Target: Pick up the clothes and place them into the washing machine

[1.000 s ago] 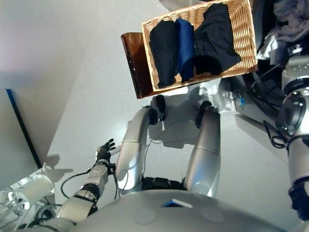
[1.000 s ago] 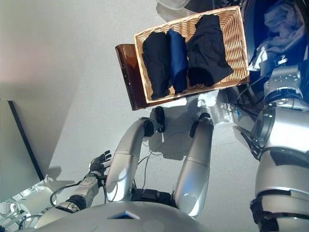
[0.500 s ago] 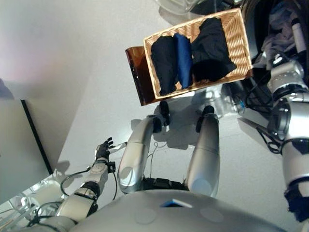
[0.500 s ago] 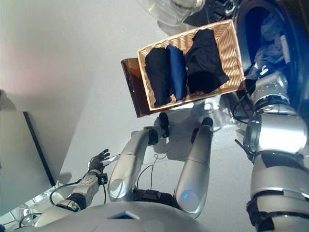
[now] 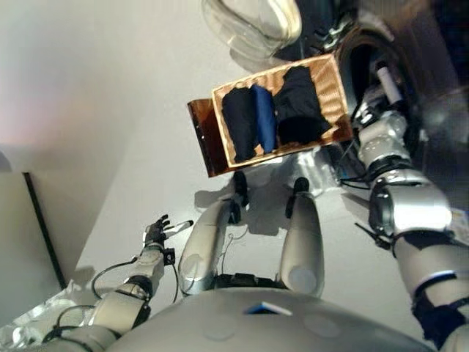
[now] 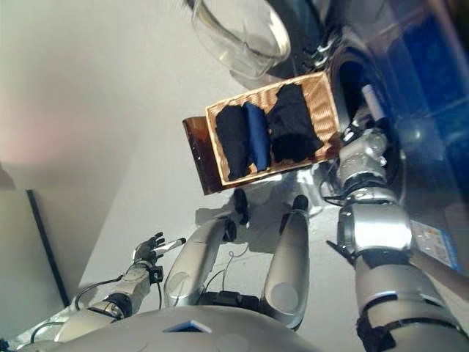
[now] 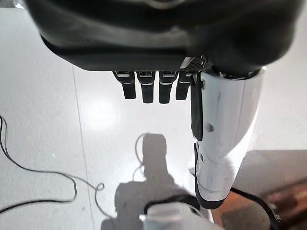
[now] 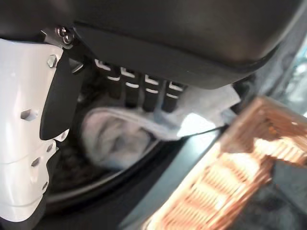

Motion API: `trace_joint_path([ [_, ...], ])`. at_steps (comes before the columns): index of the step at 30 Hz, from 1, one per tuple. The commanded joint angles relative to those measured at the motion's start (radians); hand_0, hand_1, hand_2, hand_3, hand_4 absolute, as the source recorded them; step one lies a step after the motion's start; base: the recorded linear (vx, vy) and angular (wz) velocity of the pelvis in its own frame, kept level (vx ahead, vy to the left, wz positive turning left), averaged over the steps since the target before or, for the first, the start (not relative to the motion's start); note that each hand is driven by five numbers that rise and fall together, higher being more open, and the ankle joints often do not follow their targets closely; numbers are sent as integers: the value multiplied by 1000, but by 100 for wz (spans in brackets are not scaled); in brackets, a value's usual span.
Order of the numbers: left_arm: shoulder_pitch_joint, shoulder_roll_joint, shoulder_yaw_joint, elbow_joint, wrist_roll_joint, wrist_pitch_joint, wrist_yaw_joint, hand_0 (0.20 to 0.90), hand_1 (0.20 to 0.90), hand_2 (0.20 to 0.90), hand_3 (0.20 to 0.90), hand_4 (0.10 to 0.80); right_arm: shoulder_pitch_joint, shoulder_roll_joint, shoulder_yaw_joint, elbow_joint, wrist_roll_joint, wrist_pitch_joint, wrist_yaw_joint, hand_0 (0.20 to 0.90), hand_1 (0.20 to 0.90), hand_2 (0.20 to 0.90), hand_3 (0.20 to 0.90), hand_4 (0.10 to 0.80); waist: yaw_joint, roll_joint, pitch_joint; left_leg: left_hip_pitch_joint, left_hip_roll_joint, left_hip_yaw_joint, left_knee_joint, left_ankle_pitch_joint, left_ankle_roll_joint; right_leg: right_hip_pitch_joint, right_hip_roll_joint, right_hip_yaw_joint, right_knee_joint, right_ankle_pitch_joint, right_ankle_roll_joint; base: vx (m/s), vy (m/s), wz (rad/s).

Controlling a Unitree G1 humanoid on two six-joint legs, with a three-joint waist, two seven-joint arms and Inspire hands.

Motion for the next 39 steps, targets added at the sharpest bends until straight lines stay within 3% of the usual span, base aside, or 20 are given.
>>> trace_joint_path([
  [1, 6, 41, 8, 107, 0, 2, 54, 900, 900, 900, 900, 800, -54, -59, 45, -80, -96, -92, -41, 900, 900, 900, 900, 800, 9, -12, -57, 28, -15, -29, 6, -66, -58, 72, 15, -11, -164, 86, -32, 17, 2, -5],
  [11, 7, 30, 22, 124, -5, 8, 67, 900, 900, 900, 900, 800, 90, 46, 38, -138, -122, -86, -35, 900, 900, 900, 900, 800, -2, -41, -65, 100, -6, -36, -85, -25, -68, 148, 19, -32, -277, 137, -17, 27, -4, 0],
  [23, 15, 27, 49, 127, -1, 12, 81, 900, 900, 900, 900, 800, 274, 154, 106, -286, -240, -65, -26, 900, 900, 900, 900, 800, -15, -72, -66, 161, -3, -30, -125, -14, -72, 214, 15, -35, -339, 168, -3, 15, 3, -3],
  [26, 18, 23, 56, 127, 7, 11, 87, 900, 900, 900, 900, 800, 308, 153, 125, -271, -309, -45, -28, 900, 900, 900, 900, 800, -15, -74, -77, 176, -4, -33, -162, 5, -76, 228, 14, -41, -372, 186, 2, 20, 2, -2],
  [31, 15, 23, 68, 126, 38, 10, 90, 900, 900, 900, 900, 800, 326, 109, 245, -246, -569, 42, -22, 900, 900, 900, 900, 800, -14, -89, -85, 201, -1, -38, -209, 30, -85, 257, 13, -55, -428, 208, 9, -1, -4, 1],
  [39, 13, 27, 68, 121, 52, 8, 80, 900, 900, 900, 900, 800, 327, 71, 338, -311, -714, 67, 21, 900, 900, 900, 900, 800, -11, -100, -65, 174, -1, -39, -170, 22, -76, 228, 13, -53, -395, 212, 5, -5, -3, 1],
])
